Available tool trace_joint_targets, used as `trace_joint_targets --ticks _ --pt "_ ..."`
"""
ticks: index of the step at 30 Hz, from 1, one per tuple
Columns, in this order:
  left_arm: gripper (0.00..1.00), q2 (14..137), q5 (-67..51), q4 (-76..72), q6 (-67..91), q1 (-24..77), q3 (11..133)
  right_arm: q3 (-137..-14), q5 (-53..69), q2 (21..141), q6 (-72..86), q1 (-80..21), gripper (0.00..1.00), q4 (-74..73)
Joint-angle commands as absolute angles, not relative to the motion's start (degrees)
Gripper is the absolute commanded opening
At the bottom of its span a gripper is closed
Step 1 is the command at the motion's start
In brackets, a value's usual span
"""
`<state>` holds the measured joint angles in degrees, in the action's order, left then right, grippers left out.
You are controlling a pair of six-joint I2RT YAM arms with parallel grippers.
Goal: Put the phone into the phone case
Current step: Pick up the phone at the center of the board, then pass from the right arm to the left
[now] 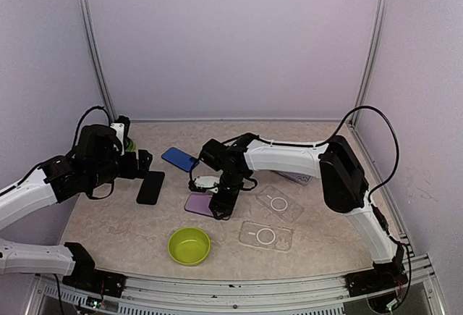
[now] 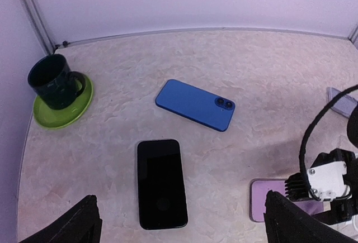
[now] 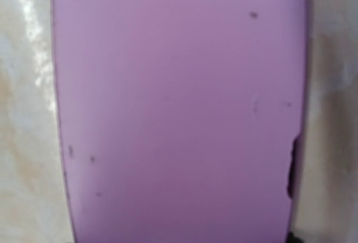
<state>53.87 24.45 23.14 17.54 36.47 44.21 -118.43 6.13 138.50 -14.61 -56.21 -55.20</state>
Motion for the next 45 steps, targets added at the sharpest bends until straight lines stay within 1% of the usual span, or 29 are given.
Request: trace_joint_targets --ticks 1,5,7,11,15,20,24,30,32,37,45 --pt "0.99 55.6 16.0 16.5 5.8 36.9 44.0 -115.1 12.5 135.3 -15.4 -53.9 0.49 -52.2" --pt "0.99 55.9 6.1 11.6 -2.9 37.3 42.0 -113.1 18.0 132.9 -16.2 -52.2 0.48 -49.9" --pt "0.99 55.3 2.9 9.7 -7.5 38.3 41.0 -113.1 20.4 132.3 -16.6 -51.3 0.48 -49.6" --pt "0.99 53.1 1.9 5.9 -14.9 39.4 39.0 -112.7 24.0 131.5 -17.0 -49.5 0.48 -49.2" --pt "0.98 51.9 0.4 5.1 -25.7 39.5 37.1 -111.3 28.5 130.8 -16.8 -47.6 0.47 -48.1" --pt "0.98 53.7 -0.9 3.8 -36.0 39.7 35.1 -109.4 31.8 130.3 -16.8 -46.8 0.48 -47.2" --pt "0.96 56.5 -2.7 4.5 -42.0 40.5 36.6 -109.2 33.8 130.3 -17.0 -46.5 0.48 -47.2" --pt "0.95 64.0 -0.3 5.8 -50.7 42.7 37.6 -110.7 37.8 131.4 -17.1 -46.3 0.49 -47.8" --pt "0.93 67.0 2.3 6.0 -52.0 44.1 38.1 -110.9 38.8 131.8 -17.1 -46.3 0.49 -47.8" --pt "0.90 70.7 3.3 4.6 -54.0 45.1 38.5 -111.3 39.9 132.5 -17.1 -46.3 0.48 -48.0" --pt "0.78 74.7 6.8 2.5 -58.3 47.5 39.0 -111.0 41.8 133.0 -17.3 -46.3 0.49 -48.0"
